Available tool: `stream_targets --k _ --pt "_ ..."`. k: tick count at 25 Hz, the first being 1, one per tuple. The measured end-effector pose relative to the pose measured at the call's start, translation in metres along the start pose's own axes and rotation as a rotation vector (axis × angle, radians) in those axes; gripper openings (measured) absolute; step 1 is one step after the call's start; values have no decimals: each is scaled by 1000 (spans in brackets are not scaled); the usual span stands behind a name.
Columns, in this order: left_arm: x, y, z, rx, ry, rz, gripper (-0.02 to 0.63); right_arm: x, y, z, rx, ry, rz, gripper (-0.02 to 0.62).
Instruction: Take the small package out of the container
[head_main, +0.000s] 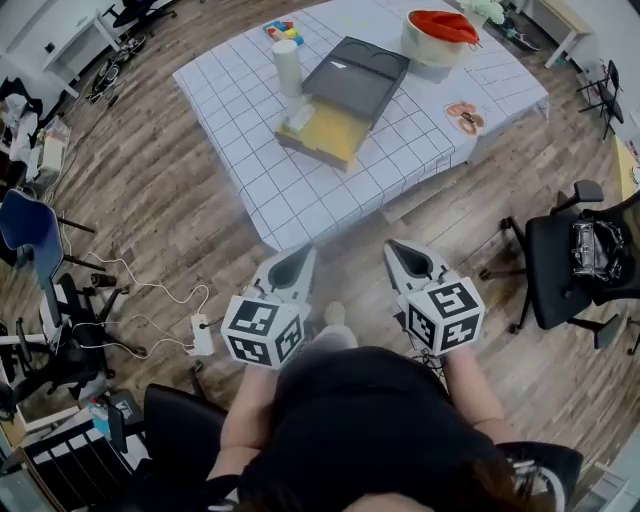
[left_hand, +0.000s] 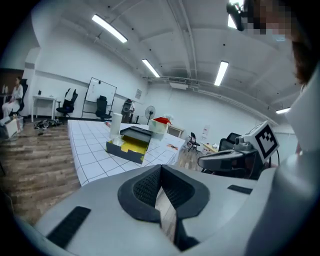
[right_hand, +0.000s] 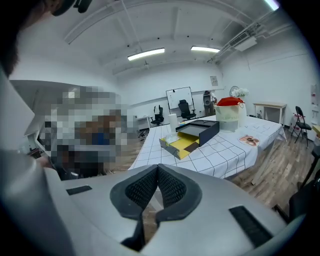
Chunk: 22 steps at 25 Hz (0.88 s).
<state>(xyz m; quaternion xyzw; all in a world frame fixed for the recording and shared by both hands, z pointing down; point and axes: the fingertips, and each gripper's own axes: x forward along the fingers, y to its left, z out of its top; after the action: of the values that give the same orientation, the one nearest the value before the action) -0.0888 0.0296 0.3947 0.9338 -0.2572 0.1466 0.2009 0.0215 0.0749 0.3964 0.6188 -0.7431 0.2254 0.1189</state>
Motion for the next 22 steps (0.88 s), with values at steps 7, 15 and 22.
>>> stream_targets --k 7,15,22 --pt "12 34 11 50 10 7 28 34 -1 12 -4 19 -15 15" --pt "28 59 23 58 10 11 46 60 -4 26 -11 24 -17 15" --pt "50 80 37 51 20 50 155 91 -20 45 -27 28 12 15"
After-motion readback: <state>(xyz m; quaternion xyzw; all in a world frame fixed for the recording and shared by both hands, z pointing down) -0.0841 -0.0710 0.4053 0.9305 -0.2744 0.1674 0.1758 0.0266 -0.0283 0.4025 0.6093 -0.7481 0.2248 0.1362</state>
